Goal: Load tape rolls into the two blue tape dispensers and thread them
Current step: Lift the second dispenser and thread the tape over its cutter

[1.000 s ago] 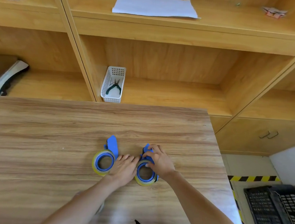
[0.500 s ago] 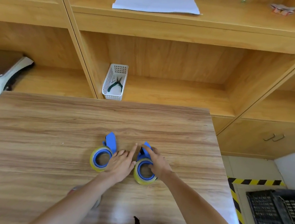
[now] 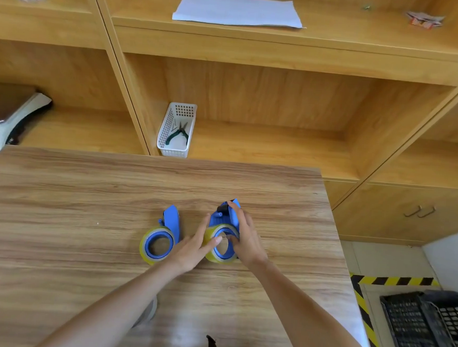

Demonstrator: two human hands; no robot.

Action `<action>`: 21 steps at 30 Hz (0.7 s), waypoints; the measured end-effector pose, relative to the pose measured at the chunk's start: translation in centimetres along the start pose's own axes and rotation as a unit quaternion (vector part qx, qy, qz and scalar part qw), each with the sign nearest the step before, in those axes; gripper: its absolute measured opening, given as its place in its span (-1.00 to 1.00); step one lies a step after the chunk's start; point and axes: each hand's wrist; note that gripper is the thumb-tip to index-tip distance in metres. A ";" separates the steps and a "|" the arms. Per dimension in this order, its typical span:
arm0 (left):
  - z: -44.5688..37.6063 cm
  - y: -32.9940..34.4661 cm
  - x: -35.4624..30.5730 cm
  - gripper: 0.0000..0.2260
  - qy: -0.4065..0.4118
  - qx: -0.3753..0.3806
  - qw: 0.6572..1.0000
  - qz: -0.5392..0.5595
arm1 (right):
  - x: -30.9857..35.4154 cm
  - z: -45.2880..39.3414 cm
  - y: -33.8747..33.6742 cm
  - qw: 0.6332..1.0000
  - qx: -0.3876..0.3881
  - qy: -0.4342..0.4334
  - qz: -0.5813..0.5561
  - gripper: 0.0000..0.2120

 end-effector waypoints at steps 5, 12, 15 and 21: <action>-1.2 -0.4 0.1 -0.30 -0.086 0.043 0.911 0.401 | 0.6 0.0 -0.3 1.000 -0.015 0.007 -0.023 -0.15; -2.1 -1.7 0.5 -0.50 -0.102 0.025 0.814 0.571 | 1.4 -0.8 -0.3 0.998 -0.026 0.020 -0.060 -0.16; -1.9 -2.0 0.5 -0.53 -0.096 0.023 0.816 0.570 | 1.7 -1.1 -0.3 0.998 -0.020 0.015 -0.064 -0.08; -1.9 -2.8 0.4 -0.53 -0.068 0.089 0.824 0.556 | 1.9 -1.0 0.2 0.997 -0.021 -0.003 -0.074 -0.18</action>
Point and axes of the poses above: each hand's wrist, its own z-axis away from the middle knuckle, its own y-axis out of the palm, x = y × z, and after that the axes turned 8 degrees about z, right-handed
